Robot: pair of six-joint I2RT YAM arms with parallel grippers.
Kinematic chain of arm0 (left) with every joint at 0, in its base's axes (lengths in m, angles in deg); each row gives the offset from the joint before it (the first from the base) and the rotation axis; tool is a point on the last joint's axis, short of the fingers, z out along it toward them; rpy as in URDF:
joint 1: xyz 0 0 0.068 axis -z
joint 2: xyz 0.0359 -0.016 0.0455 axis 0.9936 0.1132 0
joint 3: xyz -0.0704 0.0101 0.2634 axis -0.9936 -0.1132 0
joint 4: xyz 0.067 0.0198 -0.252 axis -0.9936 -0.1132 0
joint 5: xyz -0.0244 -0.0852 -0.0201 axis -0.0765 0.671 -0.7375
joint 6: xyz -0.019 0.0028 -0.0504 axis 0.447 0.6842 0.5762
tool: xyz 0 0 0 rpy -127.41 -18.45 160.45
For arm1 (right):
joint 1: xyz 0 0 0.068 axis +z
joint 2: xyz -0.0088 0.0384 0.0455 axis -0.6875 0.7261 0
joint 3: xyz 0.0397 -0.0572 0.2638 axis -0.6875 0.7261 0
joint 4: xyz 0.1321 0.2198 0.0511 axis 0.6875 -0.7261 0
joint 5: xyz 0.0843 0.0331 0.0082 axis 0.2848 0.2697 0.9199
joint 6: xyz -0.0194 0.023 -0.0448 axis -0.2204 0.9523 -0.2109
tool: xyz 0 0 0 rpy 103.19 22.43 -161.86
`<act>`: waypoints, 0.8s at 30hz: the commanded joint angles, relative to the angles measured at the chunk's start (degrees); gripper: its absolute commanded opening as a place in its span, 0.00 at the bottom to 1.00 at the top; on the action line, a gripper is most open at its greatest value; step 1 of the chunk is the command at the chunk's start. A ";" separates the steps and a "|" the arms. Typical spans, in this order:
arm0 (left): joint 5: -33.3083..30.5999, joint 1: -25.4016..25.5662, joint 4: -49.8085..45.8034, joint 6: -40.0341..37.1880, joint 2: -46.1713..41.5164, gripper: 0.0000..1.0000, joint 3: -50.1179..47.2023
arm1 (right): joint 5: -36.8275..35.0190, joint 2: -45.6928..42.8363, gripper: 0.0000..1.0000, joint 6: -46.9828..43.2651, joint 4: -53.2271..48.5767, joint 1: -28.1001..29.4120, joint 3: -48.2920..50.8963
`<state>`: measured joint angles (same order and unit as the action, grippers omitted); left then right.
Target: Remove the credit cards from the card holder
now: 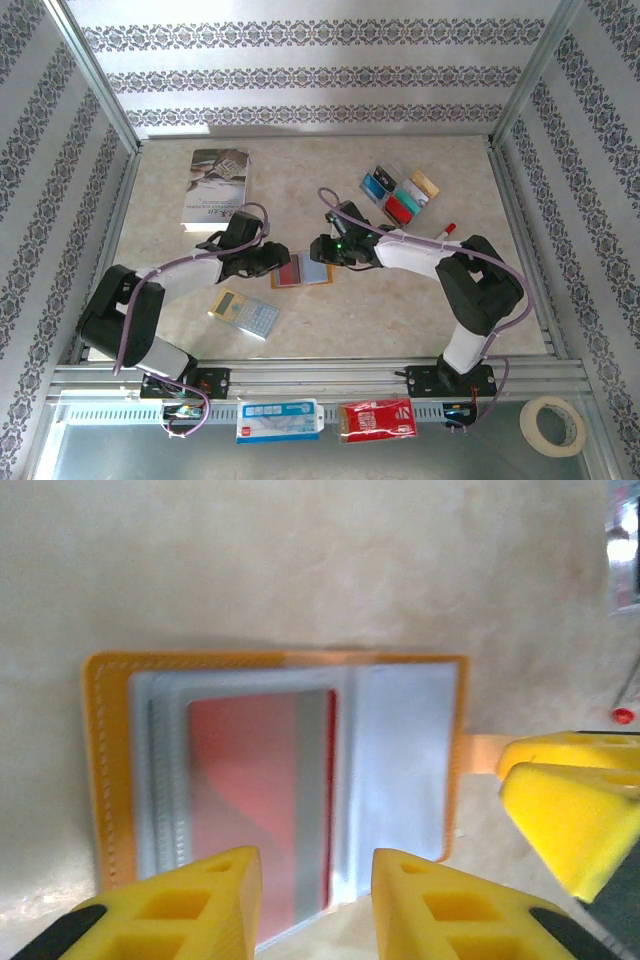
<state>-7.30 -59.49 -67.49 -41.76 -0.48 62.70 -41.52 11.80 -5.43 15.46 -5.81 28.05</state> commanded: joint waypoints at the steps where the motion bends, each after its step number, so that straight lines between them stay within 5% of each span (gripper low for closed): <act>1: -3.32 0.29 -1.56 1.15 -0.75 0.35 1.15 | 3.16 0.67 0.32 1.59 4.53 0.11 -0.38; 24: -5.19 0.77 0.70 6.37 5.11 0.22 -0.10 | 12.26 10.27 0.12 6.37 12.86 1.17 -2.33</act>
<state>-11.25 -59.45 -67.66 -35.86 3.76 63.14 -31.62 20.90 1.68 26.98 -5.61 27.39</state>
